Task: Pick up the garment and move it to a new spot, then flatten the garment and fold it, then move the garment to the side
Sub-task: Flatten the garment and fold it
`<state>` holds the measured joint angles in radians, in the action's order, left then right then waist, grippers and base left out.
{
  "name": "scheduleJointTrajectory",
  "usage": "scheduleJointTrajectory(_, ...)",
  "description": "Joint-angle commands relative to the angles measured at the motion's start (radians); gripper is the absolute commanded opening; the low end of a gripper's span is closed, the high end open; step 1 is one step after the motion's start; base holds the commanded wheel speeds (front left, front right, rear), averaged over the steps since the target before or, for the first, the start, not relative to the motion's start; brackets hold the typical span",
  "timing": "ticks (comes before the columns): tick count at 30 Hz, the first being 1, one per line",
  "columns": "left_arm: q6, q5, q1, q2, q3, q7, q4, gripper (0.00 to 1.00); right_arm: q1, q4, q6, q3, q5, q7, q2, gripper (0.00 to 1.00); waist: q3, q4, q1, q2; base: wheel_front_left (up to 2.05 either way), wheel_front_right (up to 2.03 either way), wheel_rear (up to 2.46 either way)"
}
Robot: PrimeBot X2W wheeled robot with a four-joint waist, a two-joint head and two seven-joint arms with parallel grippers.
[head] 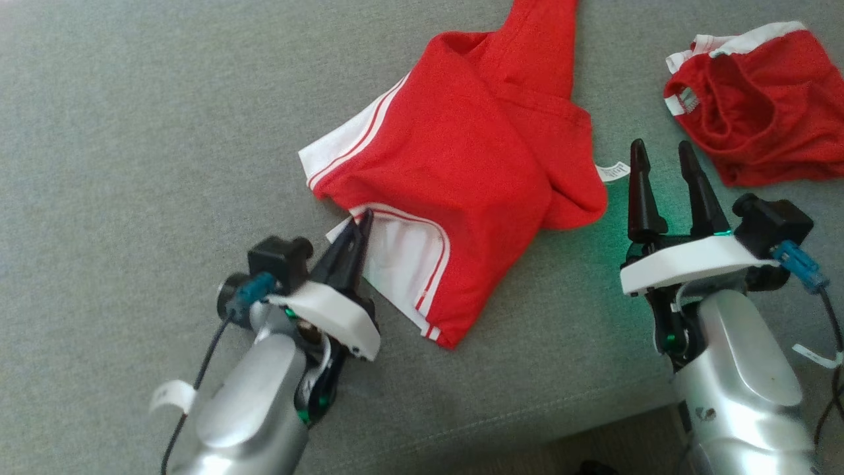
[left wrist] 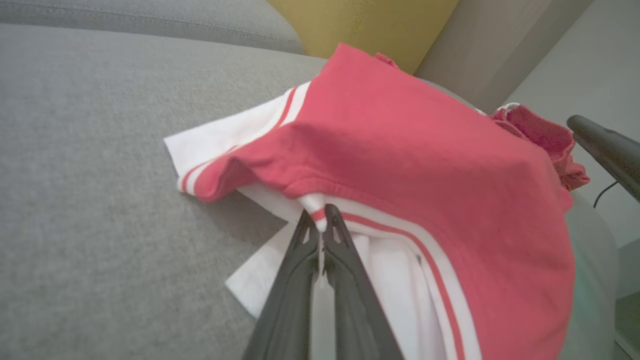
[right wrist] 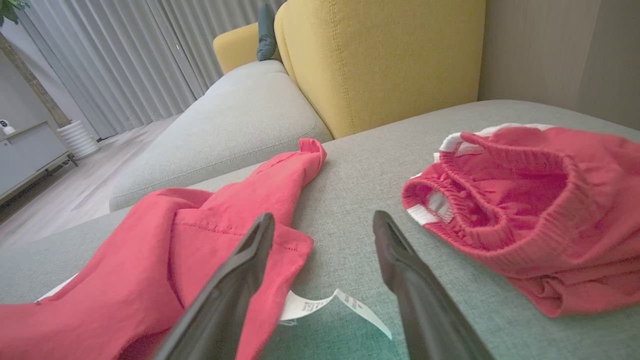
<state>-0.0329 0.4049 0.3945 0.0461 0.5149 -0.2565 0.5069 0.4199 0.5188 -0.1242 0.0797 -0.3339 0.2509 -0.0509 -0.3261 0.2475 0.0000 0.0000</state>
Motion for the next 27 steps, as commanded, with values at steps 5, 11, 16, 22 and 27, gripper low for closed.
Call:
scheduleJointTrajectory(5,0.019,-0.032,0.071,0.004,-0.055,-0.005,-0.042,0.0,0.007,-0.035,-0.007,0.028,0.004,0.011,0.001,1.0,0.01,0.001,0.0,0.0,0.0,0.0,0.0)
scheduleJointTrajectory(11,0.015,-0.103,0.143,0.004,-0.129,-0.005,-0.169,0.0,-0.005,-0.035,-0.007,0.01,0.013,0.011,0.001,1.0,0.024,-0.025,0.0,0.0,0.0,0.0,0.0)
scheduleJointTrajectory(16,-0.019,-0.2,0.318,0.044,-0.242,-0.005,-0.188,0.0,-0.003,-0.033,-0.007,0.015,0.006,0.011,0.001,1.0,0.02,-0.044,0.0,0.0,0.0,0.0,0.0)
scheduleJointTrajectory(22,-0.043,-0.258,0.498,0.162,-0.327,-0.005,0.0,0.0,0.006,-0.032,-0.007,0.075,-0.035,0.011,0.001,1.0,-0.004,-0.018,0.0,0.0,0.0,0.0,0.0)
scheduleJointTrajectory(27,-0.018,-0.296,0.559,0.231,-0.368,-0.005,0.123,0.02,0.008,-0.031,-0.007,0.098,-0.045,0.011,0.001,1.0,-0.029,0.006,0.0,0.0,0.0,0.0,0.0)
